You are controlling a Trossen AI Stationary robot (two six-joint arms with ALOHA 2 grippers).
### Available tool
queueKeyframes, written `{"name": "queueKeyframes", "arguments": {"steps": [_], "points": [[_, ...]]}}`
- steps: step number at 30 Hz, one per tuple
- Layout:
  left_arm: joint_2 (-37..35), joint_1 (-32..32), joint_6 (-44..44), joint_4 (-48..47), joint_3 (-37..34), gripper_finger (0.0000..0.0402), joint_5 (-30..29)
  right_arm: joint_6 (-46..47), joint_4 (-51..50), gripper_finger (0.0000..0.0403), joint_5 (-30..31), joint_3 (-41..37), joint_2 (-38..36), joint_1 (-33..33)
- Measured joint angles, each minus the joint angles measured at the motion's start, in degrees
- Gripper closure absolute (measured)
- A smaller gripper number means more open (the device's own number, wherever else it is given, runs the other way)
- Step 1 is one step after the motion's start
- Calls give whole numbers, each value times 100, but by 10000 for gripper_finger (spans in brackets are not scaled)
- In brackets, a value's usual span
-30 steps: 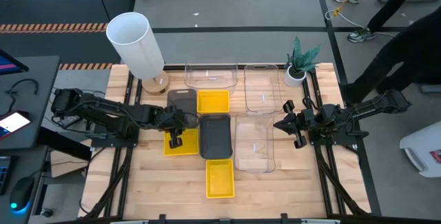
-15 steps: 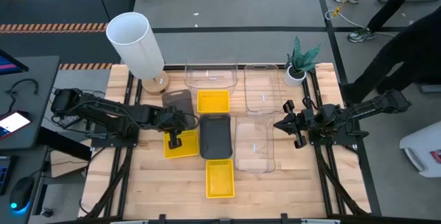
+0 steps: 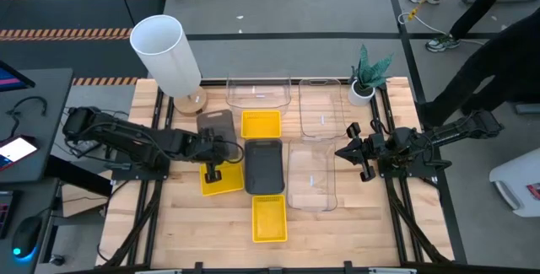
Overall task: Stack baskets by color
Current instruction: Stack the left transparent black bin on top of the transparent black bin
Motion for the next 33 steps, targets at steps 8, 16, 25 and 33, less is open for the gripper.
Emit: {"name": "queueKeyframes", "arguments": {"steps": [8, 16, 25, 33], "points": [[0, -460, -308, -513, 427, 396, -586, 0, -1, 386, 0, 0, -1, 0], [-2, -926, -503, -1016, 971, 396, -1095, 0, 0, 386, 0, 2, -2, 0], [-2, -1278, -626, -1312, 1611, 397, -1332, 0, -2, 386, 0, 1, -1, 0], [-2, -1578, -734, -1317, 2022, 397, -1379, 0, -2, 386, 0, 0, 0, 0]]}}
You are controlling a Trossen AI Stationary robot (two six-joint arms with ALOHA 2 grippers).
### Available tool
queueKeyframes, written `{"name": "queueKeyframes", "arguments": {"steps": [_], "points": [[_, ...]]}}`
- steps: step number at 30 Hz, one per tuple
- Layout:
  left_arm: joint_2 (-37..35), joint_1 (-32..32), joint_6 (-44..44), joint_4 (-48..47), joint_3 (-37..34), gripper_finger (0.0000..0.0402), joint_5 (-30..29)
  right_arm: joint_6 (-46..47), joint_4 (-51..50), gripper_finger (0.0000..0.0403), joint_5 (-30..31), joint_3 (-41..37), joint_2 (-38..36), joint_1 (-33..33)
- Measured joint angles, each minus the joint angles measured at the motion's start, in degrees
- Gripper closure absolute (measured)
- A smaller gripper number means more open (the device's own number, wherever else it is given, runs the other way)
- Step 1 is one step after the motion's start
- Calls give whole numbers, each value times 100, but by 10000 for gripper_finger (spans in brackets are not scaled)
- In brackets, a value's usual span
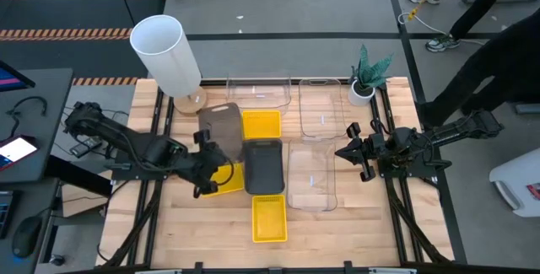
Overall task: Stack baskets by color
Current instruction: Stack the left transparent black bin on top of the transparent black bin
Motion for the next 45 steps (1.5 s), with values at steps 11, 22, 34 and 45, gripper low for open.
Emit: {"name": "queueKeyframes", "arguments": {"steps": [11, 22, 34, 45], "points": [[11, -386, -63, 488, 339, 397, -157, 0, 1, 386, 0, 1, 0, 0], [418, -740, -171, 1663, 350, 397, -148, 0, 0, 386, 0, 0, -2, 0], [1166, -748, 451, 2543, 337, 397, -466, 0, 2, 386, 0, 1, -1, 0], [1634, -711, 729, 2776, 337, 395, -838, 0, 2, 386, 0, 0, -1, 0]]}}
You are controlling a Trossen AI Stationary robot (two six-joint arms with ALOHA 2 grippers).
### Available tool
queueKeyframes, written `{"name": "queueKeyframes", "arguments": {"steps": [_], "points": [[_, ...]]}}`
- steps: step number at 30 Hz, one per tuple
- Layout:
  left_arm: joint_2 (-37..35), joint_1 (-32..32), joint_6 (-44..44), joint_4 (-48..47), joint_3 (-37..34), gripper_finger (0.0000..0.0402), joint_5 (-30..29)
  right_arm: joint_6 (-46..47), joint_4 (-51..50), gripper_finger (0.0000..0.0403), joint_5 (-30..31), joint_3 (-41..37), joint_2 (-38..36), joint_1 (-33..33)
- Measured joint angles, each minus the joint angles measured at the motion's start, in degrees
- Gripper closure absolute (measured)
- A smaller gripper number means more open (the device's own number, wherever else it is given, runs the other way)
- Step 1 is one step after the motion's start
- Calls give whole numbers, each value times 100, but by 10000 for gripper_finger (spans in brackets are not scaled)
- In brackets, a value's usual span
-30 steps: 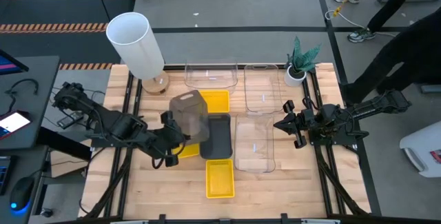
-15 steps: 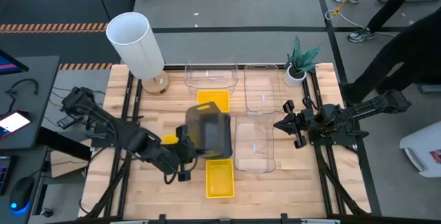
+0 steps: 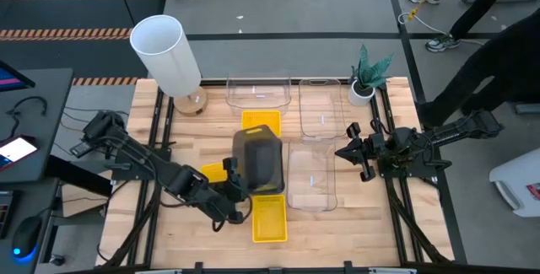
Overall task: Stack baskets by color
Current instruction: Stack the left transparent black bin on top of the transparent black bin
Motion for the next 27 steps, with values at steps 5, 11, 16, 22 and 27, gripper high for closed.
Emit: {"name": "queueKeyframes", "arguments": {"steps": [5, 11, 16, 22, 27], "points": [[145, 35, -58, 9, 0, 393, -4, 0, -1, 386, 0, 0, 2, 0], [160, 216, -331, -27, 0, 392, 227, 0, 0, 386, 0, 2, 1, 0], [252, 394, -524, -64, -1, 392, 701, 0, -2, 386, 0, 0, 2, 0], [444, 548, -581, -90, -4, 391, 1231, 0, 2, 386, 0, 0, 1, 0], [447, 656, -599, -117, -4, 381, 1645, 0, 4, 386, 0, 0, 1, 0]]}}
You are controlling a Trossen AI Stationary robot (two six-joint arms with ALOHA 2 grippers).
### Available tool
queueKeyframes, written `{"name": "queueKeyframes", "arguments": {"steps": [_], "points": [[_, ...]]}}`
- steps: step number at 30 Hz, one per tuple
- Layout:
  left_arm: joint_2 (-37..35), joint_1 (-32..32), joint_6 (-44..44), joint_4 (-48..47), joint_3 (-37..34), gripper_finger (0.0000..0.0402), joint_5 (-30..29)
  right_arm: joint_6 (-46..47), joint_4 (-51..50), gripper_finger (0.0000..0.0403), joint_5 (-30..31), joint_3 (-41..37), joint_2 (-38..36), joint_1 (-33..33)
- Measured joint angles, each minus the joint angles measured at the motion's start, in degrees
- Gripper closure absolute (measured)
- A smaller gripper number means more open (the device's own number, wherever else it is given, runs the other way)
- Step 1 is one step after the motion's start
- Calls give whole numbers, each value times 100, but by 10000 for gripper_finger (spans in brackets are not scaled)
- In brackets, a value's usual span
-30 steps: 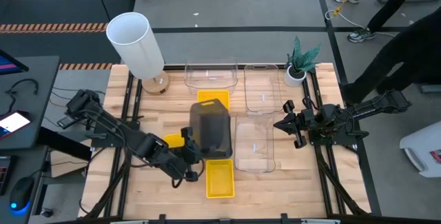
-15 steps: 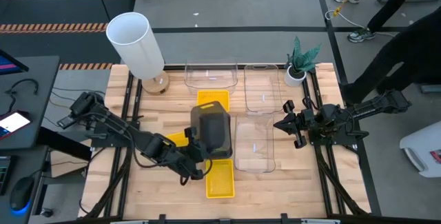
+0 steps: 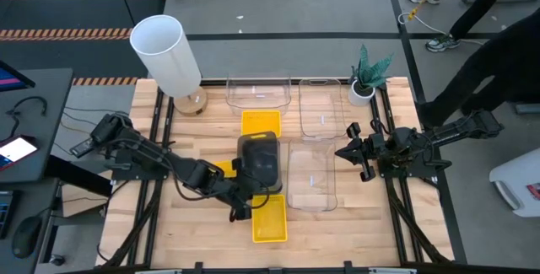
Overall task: Stack baskets by color
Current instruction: Stack the left transparent black bin on top of the transparent black bin, then stack the left yellow bin on top of the bottom yellow bin
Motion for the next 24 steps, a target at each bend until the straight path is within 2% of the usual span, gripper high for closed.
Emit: {"name": "queueKeyframes", "arguments": {"steps": [9, 12, 17, 24], "points": [[-52, -2, 24, -23, -2, 259, 58, 0, 0, 386, 0, 0, 0, 0], [-98, -31, 24, -253, 103, 236, 69, 0, -1, 386, 0, 1, 0, 0], [-181, -182, -94, -1086, 409, 230, 15, 0, -2, 386, 0, 2, 0, 0], [-179, -423, -624, -2084, 422, 249, 165, 0, -2, 386, 0, 1, 0, 0]]}}
